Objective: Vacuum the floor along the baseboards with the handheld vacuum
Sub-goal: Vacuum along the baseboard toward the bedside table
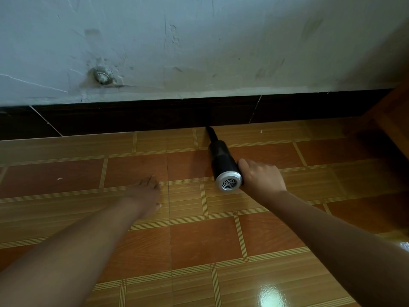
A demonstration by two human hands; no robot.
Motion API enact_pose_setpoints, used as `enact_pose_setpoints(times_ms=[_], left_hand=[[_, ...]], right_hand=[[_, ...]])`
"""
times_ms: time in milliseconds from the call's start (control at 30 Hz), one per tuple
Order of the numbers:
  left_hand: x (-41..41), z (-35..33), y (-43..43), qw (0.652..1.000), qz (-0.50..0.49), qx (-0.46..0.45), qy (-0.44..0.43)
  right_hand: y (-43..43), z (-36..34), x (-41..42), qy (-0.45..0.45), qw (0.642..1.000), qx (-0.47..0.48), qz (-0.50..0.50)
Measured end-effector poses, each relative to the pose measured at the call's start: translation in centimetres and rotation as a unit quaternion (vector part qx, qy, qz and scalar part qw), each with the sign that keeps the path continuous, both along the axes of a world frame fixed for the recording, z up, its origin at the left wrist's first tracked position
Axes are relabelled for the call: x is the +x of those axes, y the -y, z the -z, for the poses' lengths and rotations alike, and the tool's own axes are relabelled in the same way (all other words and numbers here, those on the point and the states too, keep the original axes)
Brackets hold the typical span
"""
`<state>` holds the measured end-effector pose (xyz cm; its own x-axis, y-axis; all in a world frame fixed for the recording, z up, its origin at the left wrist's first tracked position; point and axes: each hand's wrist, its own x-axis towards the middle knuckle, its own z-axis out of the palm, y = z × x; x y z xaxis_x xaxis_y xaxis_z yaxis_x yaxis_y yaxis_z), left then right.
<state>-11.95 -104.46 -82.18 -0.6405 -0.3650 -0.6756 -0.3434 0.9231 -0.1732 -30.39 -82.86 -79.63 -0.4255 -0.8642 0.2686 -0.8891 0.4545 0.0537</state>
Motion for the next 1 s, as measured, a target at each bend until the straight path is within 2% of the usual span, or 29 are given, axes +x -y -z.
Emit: enact_pose_setpoints(times_ms=[467,1000], left_hand=[[0.3,-0.3,0.2,1.0,0.003,0.017,-0.004],[0.8,-0.3,0.4,0.998,-0.007,0.046,-0.03]], right_hand=[[2.2,0.0,1.5,-0.011,1.0,-0.01,-0.025],[7.1,0.8,4.5,0.015,0.996,-0.034,-0.087]])
